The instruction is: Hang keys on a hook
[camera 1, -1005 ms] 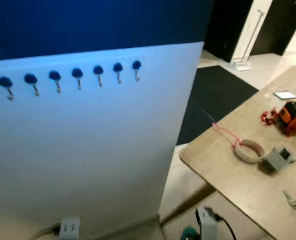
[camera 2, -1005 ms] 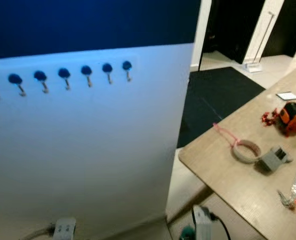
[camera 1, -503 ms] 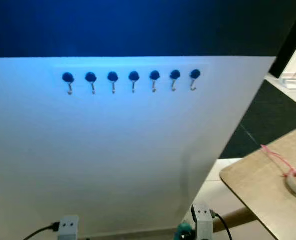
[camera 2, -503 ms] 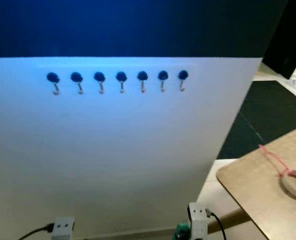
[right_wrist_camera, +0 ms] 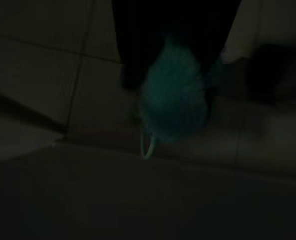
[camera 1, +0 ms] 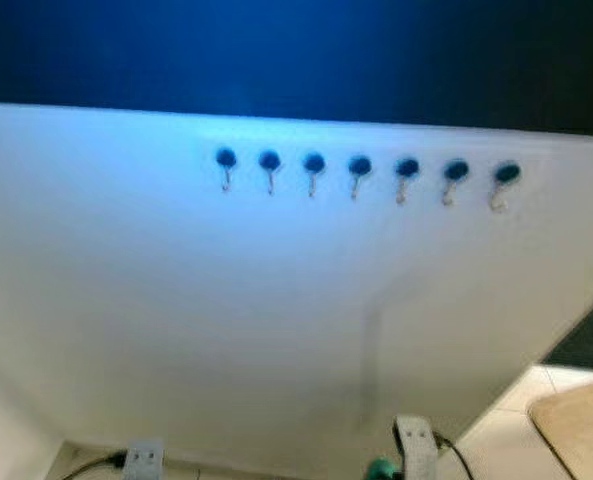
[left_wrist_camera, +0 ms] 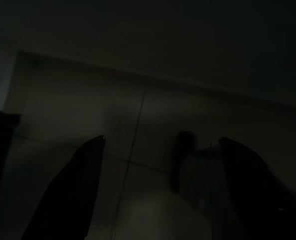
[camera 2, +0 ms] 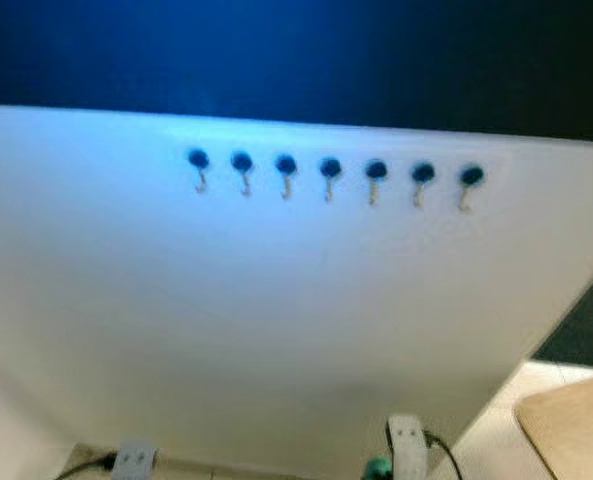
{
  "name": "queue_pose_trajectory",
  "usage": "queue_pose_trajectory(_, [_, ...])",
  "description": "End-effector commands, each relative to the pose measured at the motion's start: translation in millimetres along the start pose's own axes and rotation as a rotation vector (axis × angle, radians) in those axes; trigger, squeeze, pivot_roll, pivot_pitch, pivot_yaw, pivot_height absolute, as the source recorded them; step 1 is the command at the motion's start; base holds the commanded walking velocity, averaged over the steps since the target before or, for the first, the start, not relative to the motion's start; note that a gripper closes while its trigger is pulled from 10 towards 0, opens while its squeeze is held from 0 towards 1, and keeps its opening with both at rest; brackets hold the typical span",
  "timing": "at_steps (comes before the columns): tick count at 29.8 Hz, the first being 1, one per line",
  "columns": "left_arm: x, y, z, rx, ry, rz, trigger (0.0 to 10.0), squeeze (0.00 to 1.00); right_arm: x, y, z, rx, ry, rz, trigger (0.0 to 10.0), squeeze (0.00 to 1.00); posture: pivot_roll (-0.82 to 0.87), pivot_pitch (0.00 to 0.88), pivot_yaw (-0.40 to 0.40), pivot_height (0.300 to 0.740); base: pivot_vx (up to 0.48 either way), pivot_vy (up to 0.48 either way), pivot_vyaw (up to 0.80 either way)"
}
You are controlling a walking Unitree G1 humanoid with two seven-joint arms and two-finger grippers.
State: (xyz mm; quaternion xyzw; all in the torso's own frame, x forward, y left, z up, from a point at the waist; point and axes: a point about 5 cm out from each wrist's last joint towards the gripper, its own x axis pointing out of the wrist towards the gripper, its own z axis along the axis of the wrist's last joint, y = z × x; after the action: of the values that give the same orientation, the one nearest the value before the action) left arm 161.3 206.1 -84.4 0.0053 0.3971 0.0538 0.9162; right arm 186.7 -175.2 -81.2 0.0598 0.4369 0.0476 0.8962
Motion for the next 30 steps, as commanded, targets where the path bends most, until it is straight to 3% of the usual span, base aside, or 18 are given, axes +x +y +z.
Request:
queue_pose_trajectory(1, [-2.9,-0.1,-9.1,0.005,0.032,0.002,10.0,0.00,0.3,3.7,-2.6,0.007,0.004,0.009,10.0,0.00,0.08,0.049,-0.024,0.740,0.000,0.000,0.53])
queue_pose_trajectory(6, [-2.9,0.4,-9.0,0.005,0.032,0.000,10.0,0.00,-0.4,2.1,-4.8,0.056,0.002,-0.008,10.0,0.00,0.08,0.049,-0.022,0.740,0.000,0.000,0.00])
queue_pose_trajectory(17, [-3.6,1.7,-9.7,0.031,0.030,-0.019,10.0,0.00,-1.4,2.4,-8.8,0.064,0.008,-0.005,10.0,0.00,0.07,0.042,-0.020,0.740,0.000,0.000,0.00])
queue_pose_trajectory(20, [-3.3,0.5,-8.8,0.060,0.028,-0.027,10.0,0.00,-1.3,2.9,-9.1,0.064,0.007,-0.003,10.0,0.00,0.07,0.039,-0.022,0.740,0.000,-0.480,0.00])
queue_pose_trajectory(25, [-3.0,-0.5,-8.4,0.041,0.025,-0.024,10.0,0.00,-1.4,2.7,-9.1,0.064,0.008,-0.003,10.0,0.00,0.07,0.036,-0.022,0.740,0.000,-0.480,0.00])
queue_pose_trajectory(30, [-2.6,-1.4,-7.9,0.023,0.026,-0.024,10.0,0.00,-1.3,3.0,-8.9,0.068,0.008,-0.003,10.0,0.00,0.06,0.033,-0.021,0.740,0.000,0.000,0.00])
